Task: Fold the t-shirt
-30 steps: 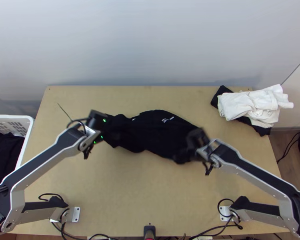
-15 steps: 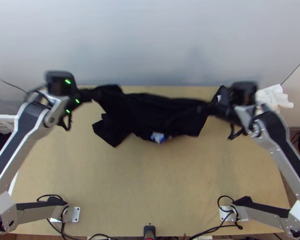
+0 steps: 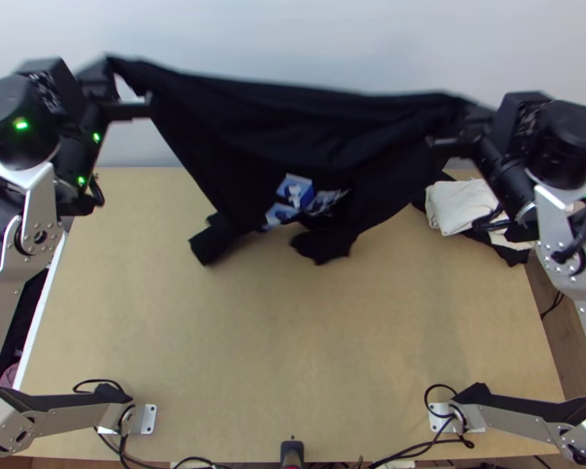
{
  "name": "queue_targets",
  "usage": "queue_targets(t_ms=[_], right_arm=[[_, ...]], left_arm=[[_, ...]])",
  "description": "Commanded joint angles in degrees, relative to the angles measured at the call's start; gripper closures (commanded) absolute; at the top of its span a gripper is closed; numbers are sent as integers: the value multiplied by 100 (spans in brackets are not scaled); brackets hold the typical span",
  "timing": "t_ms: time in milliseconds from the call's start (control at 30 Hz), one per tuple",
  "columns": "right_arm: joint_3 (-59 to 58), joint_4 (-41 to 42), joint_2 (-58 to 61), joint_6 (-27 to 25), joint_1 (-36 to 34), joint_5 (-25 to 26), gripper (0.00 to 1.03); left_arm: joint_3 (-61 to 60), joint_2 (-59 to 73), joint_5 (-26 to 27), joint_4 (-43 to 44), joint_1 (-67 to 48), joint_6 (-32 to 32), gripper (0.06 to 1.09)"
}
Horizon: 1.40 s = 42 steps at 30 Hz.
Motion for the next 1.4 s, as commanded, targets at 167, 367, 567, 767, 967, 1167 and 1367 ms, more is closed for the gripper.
queue_targets(t_ms=[167, 367, 567, 767, 967, 1167, 1367], right_arm=[[89, 3156, -169, -2609, 866, 1505, 100], [-597, 5169, -477, -4085, 1192, 1680, 100], [-790, 5257, -873, -4209, 1192, 1812, 100], [-1036, 5257, -1330, -4305, 1192, 2058, 100], [-1748, 5204, -1822, -4305, 1192, 2304, 100], [-2293, 4932, -1804, -4024, 1262, 2445, 100], [-3040, 3895, -1576, -2275, 322, 1927, 100]], left_arm=[[423, 48, -764, 3117, -831, 2673, 105], [1082, 180, -773, 3196, -831, 2823, 105], [1346, 39, -764, 2792, -1358, 3200, 105], [1460, -154, -861, 2264, -1964, 3411, 105], [933, -392, -1379, 1772, -2571, 3244, 105], [-1361, -1033, -1371, 1825, -2641, 2532, 105], [-2433, -787, -914, 1728, -1762, 1364, 105]])
